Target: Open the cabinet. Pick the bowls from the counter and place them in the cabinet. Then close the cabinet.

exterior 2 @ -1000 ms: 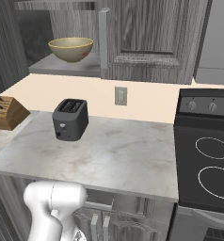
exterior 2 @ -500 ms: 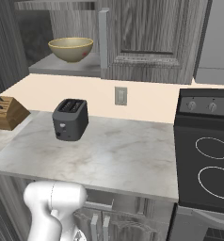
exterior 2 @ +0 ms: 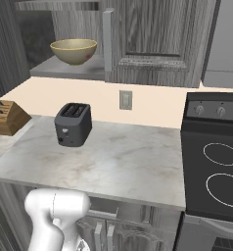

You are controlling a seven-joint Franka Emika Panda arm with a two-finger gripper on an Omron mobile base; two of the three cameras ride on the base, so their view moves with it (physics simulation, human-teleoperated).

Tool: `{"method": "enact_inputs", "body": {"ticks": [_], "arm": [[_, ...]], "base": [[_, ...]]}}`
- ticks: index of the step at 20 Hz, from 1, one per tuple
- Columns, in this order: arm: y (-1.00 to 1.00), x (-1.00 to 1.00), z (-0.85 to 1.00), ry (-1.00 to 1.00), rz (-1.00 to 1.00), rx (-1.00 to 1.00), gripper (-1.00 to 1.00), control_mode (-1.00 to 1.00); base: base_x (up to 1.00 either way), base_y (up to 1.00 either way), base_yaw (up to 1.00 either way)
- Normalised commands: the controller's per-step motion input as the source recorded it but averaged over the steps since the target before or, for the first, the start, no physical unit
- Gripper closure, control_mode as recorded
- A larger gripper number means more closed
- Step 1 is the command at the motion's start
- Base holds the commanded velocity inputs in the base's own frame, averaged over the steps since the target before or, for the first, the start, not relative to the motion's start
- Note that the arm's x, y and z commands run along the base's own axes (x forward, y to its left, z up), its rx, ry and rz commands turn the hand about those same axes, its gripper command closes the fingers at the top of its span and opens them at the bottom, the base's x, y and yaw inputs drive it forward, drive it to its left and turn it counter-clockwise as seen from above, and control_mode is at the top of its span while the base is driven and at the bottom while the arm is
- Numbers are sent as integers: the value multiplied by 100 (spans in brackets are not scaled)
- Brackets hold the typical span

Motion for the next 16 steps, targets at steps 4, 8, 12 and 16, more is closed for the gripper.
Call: {"method": "enact_inputs", "body": {"ticks": [4,8,12,16], "arm": [[0,42,-18,0,0,0,-100,-100],[10,25,0,0,0,-5,-100,-100],[10,24,0,0,0,-4,-100,-100],[0,33,0,0,0,-1,-100,-100]], "base": [[0,0,0],[0,0,0],[0,0,0],[0,0,0]]}}
